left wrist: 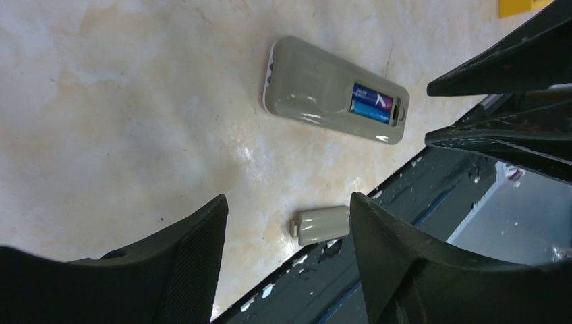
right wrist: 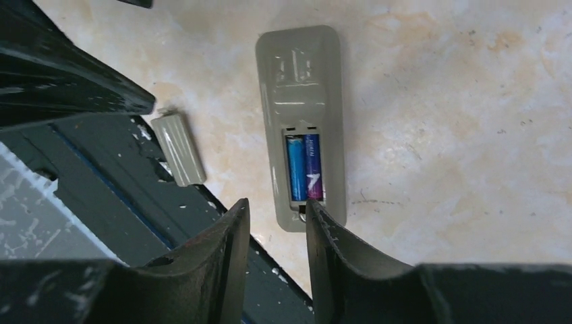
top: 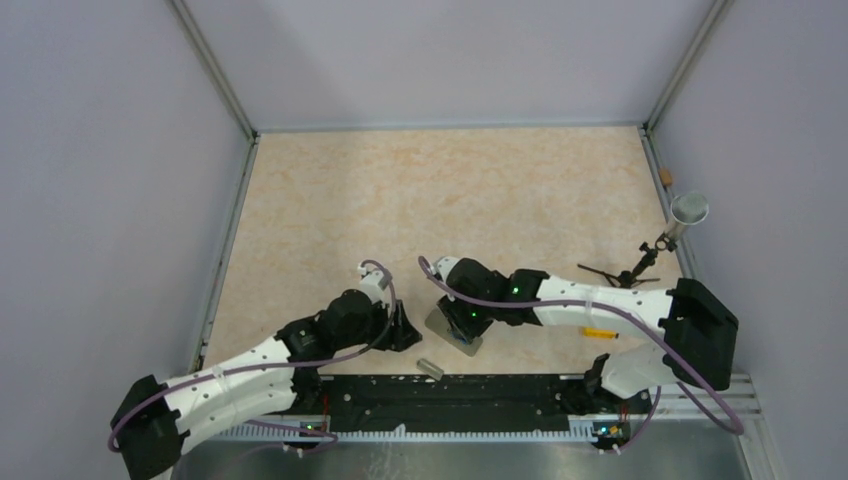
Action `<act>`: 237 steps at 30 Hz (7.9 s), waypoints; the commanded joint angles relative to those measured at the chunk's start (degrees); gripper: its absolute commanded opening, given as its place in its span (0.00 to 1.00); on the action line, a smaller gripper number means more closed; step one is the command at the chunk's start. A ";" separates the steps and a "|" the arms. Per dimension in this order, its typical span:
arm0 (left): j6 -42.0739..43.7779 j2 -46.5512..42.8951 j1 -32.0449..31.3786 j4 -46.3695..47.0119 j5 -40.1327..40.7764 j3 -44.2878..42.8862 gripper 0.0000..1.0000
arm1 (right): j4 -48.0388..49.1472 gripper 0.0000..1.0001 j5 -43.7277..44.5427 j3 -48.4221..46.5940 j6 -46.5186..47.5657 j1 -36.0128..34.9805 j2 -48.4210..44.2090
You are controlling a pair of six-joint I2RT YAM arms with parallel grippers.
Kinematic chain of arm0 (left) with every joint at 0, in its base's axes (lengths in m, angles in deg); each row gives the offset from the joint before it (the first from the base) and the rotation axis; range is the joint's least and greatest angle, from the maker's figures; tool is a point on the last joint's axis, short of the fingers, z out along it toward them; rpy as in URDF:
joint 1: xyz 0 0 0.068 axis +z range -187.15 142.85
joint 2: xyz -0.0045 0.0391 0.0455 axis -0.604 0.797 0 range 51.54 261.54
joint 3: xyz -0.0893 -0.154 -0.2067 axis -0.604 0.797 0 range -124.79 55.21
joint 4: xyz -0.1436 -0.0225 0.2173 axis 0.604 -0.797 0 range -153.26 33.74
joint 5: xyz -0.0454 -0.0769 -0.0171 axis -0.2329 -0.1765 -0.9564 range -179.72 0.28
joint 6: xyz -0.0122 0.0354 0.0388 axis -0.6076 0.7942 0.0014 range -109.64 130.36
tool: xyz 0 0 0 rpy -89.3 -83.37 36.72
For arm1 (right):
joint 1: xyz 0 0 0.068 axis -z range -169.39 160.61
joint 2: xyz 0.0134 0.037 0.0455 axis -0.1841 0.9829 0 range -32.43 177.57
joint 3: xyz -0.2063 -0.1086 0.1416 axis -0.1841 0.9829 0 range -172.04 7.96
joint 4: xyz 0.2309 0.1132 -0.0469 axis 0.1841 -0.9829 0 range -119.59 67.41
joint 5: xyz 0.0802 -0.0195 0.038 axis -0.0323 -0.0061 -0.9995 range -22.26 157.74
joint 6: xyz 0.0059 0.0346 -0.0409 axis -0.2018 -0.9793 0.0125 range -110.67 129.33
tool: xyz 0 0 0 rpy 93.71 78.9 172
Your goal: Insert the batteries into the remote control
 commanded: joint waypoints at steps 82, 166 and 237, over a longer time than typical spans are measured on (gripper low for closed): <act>-34.36 -18.09 -18.67 -21.40 20.92 6.09 0.49 | 40.64 0.50 3.32 9.55 -3.14 -21.23 9.71; -25.84 -15.19 -18.67 29.93 22.99 18.56 0.40 | 37.55 0.04 26.13 5.75 -21.05 -12.49 -2.03; -13.97 -3.39 -13.80 23.15 -33.53 4.61 0.00 | 0.76 0.58 5.39 0.86 81.40 -35.93 -15.58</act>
